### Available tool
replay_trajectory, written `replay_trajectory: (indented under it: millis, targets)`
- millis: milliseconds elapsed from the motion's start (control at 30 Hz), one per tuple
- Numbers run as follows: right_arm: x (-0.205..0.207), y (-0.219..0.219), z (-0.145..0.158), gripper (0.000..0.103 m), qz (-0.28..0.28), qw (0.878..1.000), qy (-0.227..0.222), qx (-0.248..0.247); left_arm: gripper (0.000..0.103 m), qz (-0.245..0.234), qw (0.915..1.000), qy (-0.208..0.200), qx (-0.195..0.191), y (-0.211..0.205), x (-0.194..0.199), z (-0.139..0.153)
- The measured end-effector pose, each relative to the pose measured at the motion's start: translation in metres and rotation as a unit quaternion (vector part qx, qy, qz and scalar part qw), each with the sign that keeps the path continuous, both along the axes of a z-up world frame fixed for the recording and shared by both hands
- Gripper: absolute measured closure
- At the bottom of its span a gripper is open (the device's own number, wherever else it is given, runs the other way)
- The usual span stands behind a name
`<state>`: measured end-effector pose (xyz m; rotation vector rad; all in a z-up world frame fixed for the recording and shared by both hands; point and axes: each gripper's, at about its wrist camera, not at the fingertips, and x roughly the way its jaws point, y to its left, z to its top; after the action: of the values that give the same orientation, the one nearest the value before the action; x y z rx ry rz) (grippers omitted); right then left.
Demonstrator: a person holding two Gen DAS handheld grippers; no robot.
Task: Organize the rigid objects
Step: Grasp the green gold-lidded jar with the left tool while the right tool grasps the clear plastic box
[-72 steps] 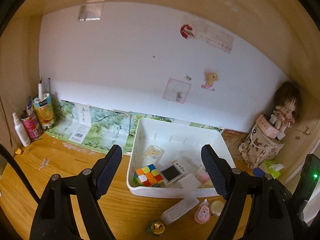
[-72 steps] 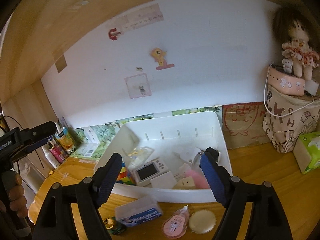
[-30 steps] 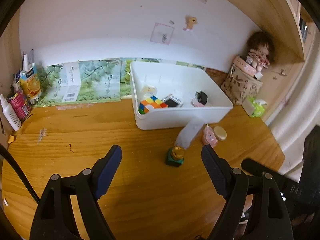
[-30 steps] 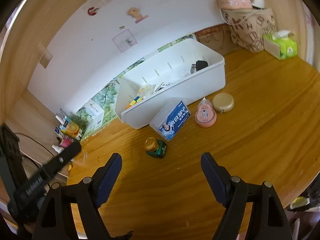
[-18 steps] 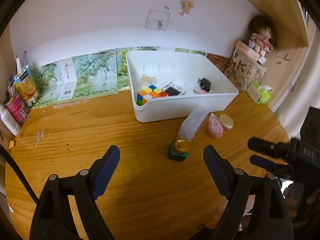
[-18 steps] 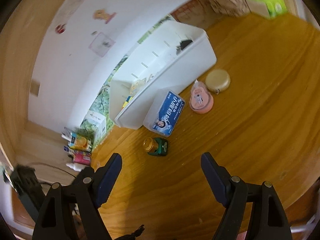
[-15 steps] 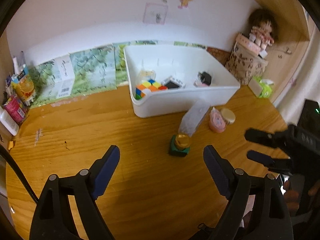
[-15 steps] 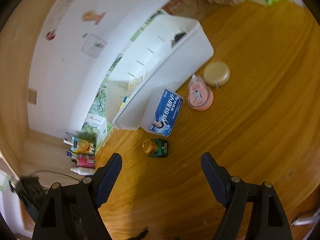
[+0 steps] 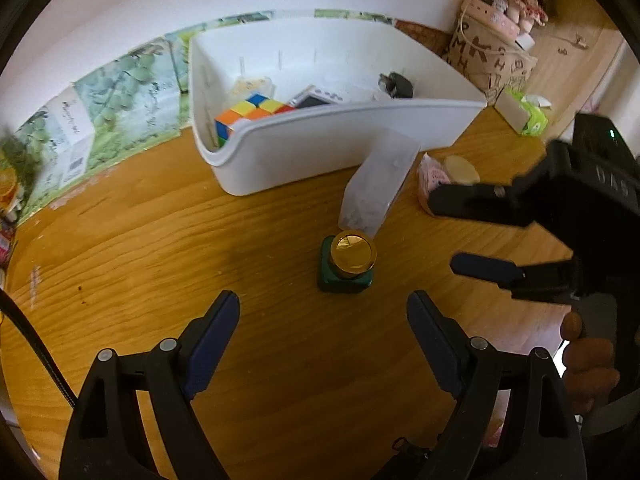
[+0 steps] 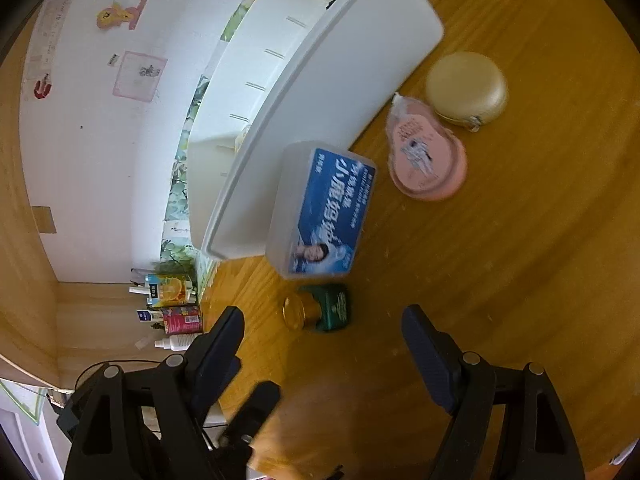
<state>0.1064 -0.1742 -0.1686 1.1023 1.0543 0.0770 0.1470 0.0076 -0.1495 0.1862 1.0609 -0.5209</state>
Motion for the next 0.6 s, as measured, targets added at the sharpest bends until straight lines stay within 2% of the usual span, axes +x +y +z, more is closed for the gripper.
replay_trajectory:
  millis: [400, 600]
  targets:
    - [0.042, 0.008, -0.007, 0.021, 0.029, 0.999, 0.002, -0.041, 0.015, 0.004, 0.9994, 0.034, -0.010, -0.006, 0.024, -0.021]
    - [0.060, 0.017, -0.004, 0.021, 0.041, 0.995, 0.001, -0.086, 0.016, -0.002, 0.9992, 0.036, -0.016, -0.010, 0.031, -0.024]
